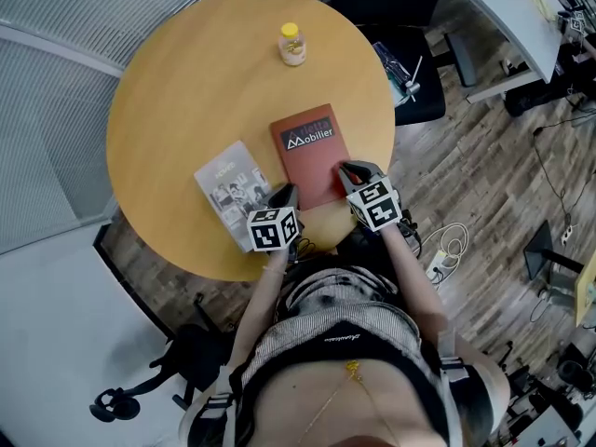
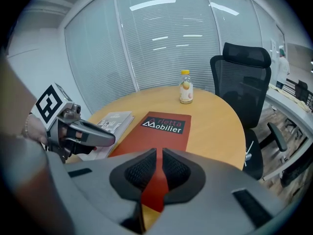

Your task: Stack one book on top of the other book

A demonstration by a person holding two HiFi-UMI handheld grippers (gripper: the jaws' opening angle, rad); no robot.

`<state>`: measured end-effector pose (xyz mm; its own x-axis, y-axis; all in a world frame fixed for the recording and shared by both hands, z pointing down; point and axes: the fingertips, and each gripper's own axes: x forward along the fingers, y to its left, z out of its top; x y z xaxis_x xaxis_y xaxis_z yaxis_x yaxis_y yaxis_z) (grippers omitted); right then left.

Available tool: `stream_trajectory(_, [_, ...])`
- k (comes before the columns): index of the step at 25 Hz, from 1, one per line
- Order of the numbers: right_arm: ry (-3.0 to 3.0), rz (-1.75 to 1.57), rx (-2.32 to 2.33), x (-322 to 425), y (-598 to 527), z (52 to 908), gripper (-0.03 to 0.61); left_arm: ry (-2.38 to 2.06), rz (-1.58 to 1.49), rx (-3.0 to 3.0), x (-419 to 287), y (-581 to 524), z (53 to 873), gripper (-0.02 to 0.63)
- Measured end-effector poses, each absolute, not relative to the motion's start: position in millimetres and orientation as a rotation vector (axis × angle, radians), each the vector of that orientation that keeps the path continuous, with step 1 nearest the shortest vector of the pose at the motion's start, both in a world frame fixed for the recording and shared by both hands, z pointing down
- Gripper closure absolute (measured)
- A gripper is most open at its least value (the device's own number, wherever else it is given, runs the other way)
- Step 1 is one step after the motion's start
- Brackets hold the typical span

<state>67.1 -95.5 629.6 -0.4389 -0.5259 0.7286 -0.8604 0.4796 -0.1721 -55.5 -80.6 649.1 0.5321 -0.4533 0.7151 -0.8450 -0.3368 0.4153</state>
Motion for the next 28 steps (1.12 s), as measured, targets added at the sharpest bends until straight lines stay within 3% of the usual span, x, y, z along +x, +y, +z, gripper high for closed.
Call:
stream_trajectory(2, [-2.118,0.741,1.147,70,-97,633,0.543,-1.061,0.617,1.96,-56,-83,651,0.591])
stream_trajectory(5, [-2.104,0.783,1.149,75,-99,639,0.45,-1.06,0.626,1.943,-57,-85,654,0.582])
stream_trajectory(8, [-2.077,0.824,1.151,80,-101,648,0.439,-1.049,0.628,1.905,-56,-88,661,0.488])
stream_trajectory(20, [-2.002,1.1,1.075,78,-110,677,0.374,-1.014,0.677,1.812,-48,-98,675,0.436])
stream_trajectory(28, [-1.975,1.216,1.035,78,-109,689,0.371,-1.022,0.744,1.79,-46,-97,680,0.44])
